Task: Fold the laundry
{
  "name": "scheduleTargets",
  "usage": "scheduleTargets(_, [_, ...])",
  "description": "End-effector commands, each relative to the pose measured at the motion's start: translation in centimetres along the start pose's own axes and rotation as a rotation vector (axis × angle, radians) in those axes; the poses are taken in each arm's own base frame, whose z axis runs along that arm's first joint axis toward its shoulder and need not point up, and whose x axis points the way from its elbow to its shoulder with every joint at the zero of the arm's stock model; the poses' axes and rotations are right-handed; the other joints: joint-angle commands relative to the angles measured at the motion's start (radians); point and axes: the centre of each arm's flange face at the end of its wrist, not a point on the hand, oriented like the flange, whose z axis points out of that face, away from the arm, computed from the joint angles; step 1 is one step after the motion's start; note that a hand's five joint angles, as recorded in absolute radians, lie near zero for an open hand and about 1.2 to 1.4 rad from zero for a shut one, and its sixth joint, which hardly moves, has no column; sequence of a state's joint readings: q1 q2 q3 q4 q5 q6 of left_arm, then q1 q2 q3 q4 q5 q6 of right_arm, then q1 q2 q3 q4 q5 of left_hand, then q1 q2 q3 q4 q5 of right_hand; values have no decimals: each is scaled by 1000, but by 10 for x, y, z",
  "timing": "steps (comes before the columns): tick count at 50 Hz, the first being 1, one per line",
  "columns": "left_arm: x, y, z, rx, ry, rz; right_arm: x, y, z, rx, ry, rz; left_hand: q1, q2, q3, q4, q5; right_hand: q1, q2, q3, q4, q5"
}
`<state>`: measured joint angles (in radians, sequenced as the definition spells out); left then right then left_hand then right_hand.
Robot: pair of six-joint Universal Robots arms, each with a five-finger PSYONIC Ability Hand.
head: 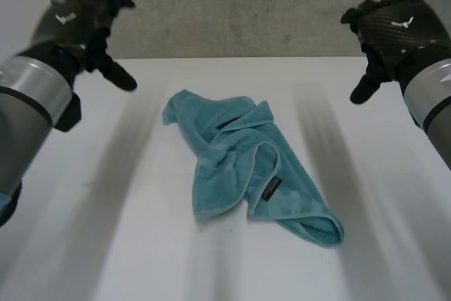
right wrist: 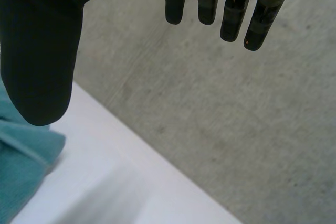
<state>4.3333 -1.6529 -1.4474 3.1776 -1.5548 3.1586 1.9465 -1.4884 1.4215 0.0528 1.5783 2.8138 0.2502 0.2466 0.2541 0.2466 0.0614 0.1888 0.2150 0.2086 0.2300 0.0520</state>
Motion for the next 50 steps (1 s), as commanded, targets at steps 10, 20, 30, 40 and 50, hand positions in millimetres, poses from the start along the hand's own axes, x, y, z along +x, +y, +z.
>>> scheduleTargets(10, [-3,51,26,-84,-13,182,-121,55,-9,-290,-337,289,10,14,6,14,25,-14,-40,-34,-55,-52])
scheduleTargets(20, [-27,73,17,-162,-74,187,-186,90,12,-333,-253,512,-2,2,-5,2,13,-14,-40,-34,-55,-52])
scheduleTargets(30, [-43,86,12,-200,-115,178,-252,117,32,-273,-208,539,-7,-4,-11,-4,7,-14,-40,-34,-55,-52])
scheduleTargets(40, [-45,87,12,-195,-116,176,-263,127,33,-255,-168,472,-7,-4,-11,-4,7,1206,1180,1186,1165,1168])
scheduleTargets(50, [-47,86,17,-161,-124,180,-213,30,26,-57,-156,334,-7,-4,-11,-4,7,1207,1181,1188,1166,1170])
